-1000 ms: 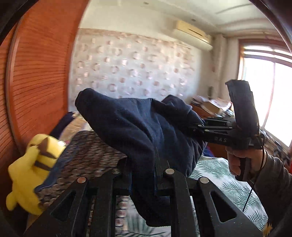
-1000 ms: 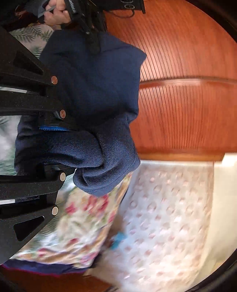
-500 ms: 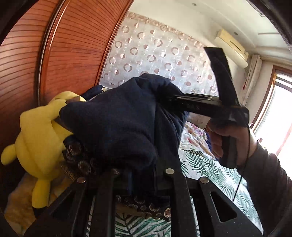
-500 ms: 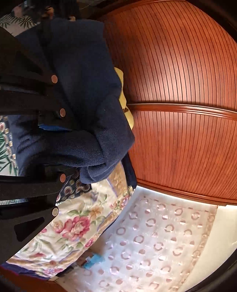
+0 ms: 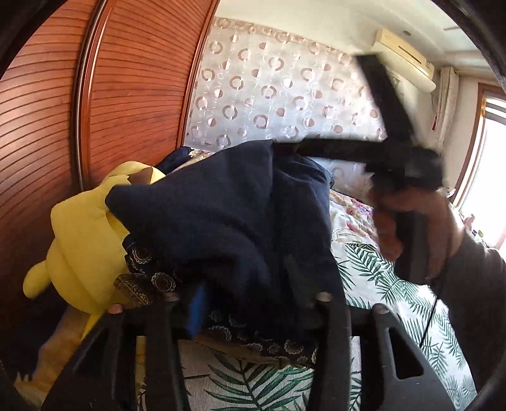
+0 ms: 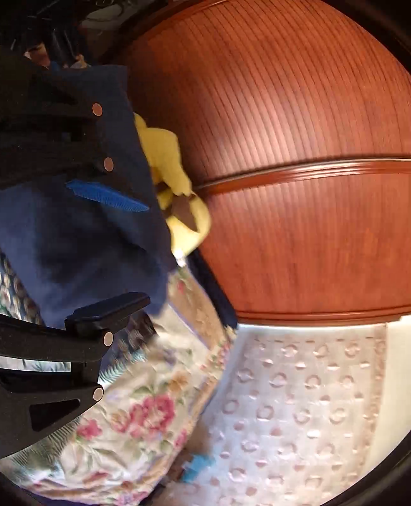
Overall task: Fold small clothes
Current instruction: 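Carry the T-shirt with both grippers onto the stack of folded clothes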
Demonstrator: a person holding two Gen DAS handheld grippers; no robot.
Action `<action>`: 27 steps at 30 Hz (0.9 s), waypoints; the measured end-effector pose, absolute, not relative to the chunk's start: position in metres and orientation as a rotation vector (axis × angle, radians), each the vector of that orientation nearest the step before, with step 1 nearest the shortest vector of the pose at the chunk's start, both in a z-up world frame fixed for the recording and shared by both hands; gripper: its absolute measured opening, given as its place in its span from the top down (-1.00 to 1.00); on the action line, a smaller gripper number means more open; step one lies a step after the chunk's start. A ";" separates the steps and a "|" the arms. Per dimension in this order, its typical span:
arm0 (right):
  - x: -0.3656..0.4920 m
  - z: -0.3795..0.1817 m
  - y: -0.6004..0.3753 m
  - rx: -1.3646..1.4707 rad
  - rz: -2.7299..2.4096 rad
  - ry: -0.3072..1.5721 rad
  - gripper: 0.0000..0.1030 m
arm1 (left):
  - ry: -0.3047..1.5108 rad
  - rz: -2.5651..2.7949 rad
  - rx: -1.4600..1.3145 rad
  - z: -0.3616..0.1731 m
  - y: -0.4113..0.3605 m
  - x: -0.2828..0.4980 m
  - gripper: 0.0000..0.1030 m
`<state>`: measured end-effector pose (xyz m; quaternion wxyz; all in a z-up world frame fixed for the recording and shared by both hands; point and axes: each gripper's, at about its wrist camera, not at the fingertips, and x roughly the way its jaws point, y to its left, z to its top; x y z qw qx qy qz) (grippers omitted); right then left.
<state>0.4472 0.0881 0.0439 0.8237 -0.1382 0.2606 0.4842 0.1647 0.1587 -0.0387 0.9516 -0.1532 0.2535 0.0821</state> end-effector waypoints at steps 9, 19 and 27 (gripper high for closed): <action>0.473 -0.006 0.124 -0.316 0.918 0.611 -0.07 | 0.488 0.173 -0.224 -0.024 0.157 0.146 -0.59; 0.386 0.005 0.049 -0.233 0.843 0.542 -0.10 | 0.461 0.149 -0.141 -0.005 0.138 0.126 -0.70; 0.286 0.020 -0.041 -0.172 0.705 0.489 -0.27 | 0.456 0.074 -0.113 0.008 0.104 0.110 -0.70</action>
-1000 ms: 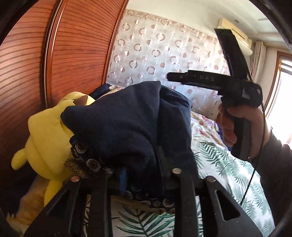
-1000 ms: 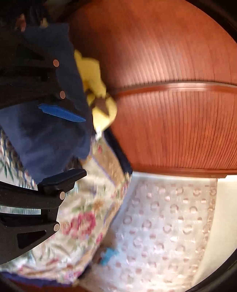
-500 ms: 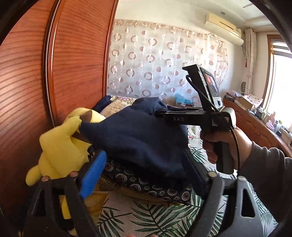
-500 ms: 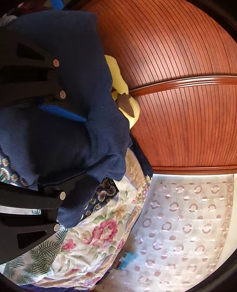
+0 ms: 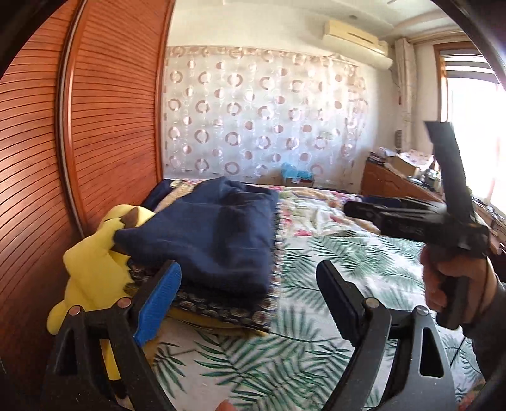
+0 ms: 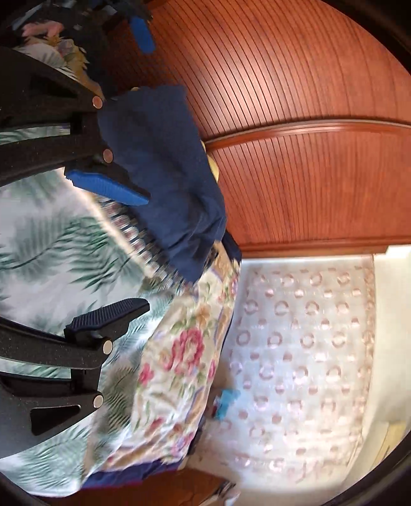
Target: Fold small clothes
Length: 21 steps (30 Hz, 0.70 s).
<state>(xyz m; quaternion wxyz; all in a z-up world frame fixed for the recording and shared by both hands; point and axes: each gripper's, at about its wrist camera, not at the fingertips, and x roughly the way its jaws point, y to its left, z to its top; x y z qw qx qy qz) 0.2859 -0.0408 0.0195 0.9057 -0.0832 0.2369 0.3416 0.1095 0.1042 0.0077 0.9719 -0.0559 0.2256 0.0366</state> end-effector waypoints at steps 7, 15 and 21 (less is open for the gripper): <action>0.198 0.031 -0.100 -0.132 0.607 0.468 -0.53 | 0.456 -0.015 -0.084 0.014 0.065 0.099 -0.70; 0.107 0.048 -0.139 -0.080 0.466 0.417 -0.76 | 0.455 -0.053 -0.054 0.026 0.028 0.087 -0.70; 0.050 0.063 -0.161 -0.031 0.377 0.376 -0.77 | 0.433 -0.067 -0.041 0.041 0.012 0.072 -0.70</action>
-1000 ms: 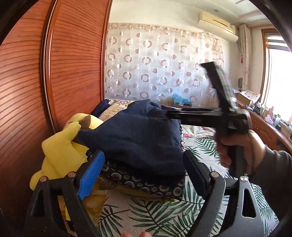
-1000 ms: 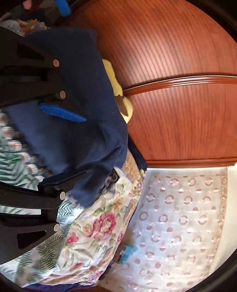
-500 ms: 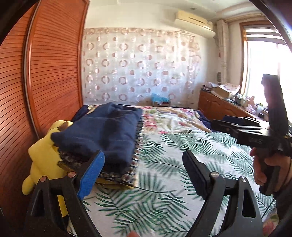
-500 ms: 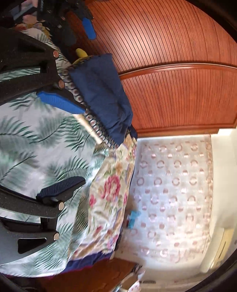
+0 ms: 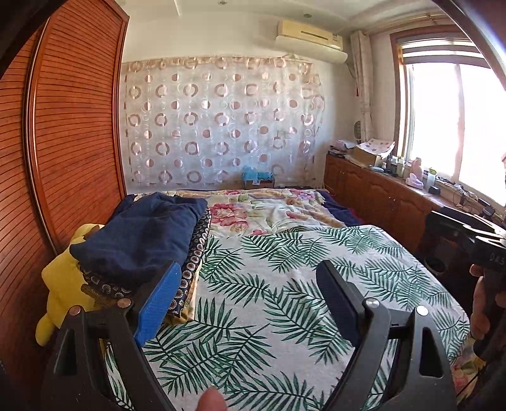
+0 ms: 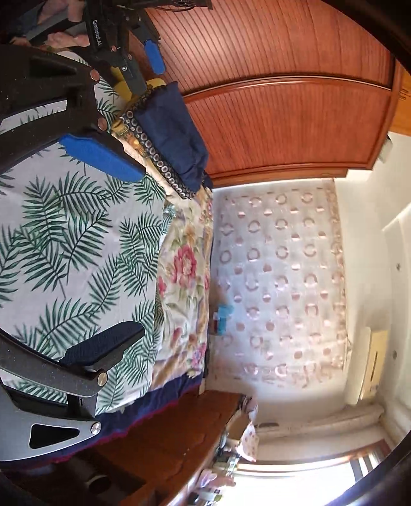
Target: Fold small clothes
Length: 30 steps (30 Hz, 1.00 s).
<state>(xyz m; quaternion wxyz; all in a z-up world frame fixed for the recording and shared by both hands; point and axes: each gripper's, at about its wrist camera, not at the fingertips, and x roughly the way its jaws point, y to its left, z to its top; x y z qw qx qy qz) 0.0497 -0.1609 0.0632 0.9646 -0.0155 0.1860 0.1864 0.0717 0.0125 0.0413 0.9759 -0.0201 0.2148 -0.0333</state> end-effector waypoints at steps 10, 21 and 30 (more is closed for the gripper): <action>-0.007 0.071 -0.164 0.004 0.303 0.336 -0.77 | 0.408 -0.033 -0.024 0.057 0.000 0.051 -0.70; -0.002 0.061 -0.161 0.008 0.293 0.336 -0.77 | 0.406 -0.027 -0.026 0.058 0.000 0.048 -0.70; 0.004 0.059 -0.170 -0.003 0.295 0.341 -0.77 | 0.408 -0.029 -0.029 0.058 0.001 0.047 -0.70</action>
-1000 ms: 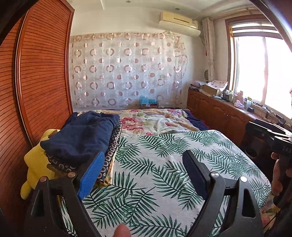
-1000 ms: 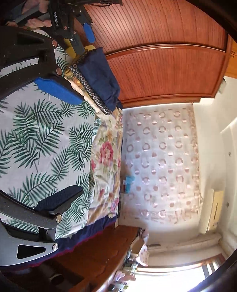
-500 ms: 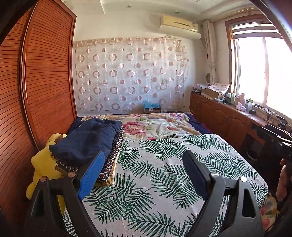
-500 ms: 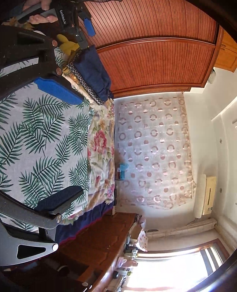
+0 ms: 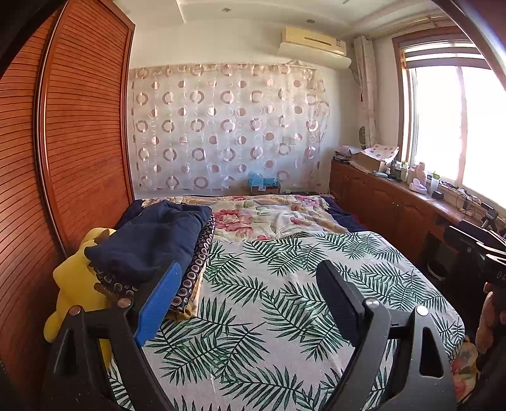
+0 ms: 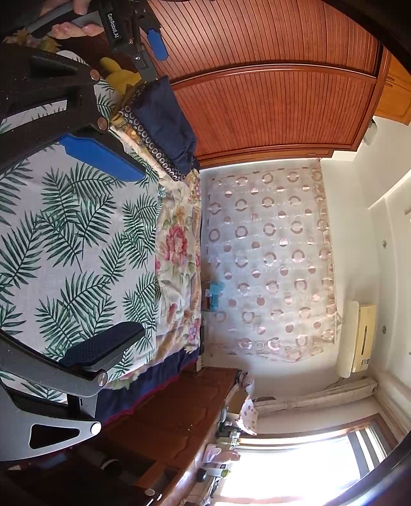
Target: Fold small clothes
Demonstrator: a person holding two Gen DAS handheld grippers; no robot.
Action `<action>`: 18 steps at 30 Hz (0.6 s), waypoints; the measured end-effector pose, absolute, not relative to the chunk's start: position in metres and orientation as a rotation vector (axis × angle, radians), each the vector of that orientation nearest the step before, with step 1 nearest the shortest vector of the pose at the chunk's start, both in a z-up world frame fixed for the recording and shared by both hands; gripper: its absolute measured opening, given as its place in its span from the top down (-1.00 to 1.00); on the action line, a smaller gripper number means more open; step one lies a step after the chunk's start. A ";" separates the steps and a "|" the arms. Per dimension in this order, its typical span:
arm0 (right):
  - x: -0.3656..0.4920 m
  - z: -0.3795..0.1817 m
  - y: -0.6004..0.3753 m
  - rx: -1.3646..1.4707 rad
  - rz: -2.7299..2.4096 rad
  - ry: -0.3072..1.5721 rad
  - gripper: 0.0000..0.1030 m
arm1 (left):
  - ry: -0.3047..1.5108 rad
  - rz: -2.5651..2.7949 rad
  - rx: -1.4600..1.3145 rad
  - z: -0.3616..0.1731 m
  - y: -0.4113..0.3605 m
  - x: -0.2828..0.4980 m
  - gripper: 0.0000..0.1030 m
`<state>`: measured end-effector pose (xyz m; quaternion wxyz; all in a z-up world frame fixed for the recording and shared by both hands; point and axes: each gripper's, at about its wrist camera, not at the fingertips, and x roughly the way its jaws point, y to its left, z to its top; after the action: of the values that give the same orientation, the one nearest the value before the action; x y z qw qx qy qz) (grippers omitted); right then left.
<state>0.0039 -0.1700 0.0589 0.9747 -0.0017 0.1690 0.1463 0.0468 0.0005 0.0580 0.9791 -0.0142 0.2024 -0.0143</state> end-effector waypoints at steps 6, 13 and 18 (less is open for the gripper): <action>0.006 0.058 -0.179 -0.010 0.297 0.342 -0.77 | 0.404 -0.026 -0.032 0.057 0.001 0.045 -0.70; 0.009 0.058 -0.187 -0.005 0.306 0.348 -0.77 | 0.404 -0.027 -0.031 0.057 0.000 0.044 -0.70; 0.009 0.059 -0.188 -0.006 0.309 0.346 -0.77 | 0.404 -0.025 -0.032 0.057 0.000 0.044 -0.70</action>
<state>0.0093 -0.1878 0.0585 0.9733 -0.0031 0.1713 0.1529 0.0439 0.0000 0.0571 0.9795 -0.0158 0.2005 -0.0123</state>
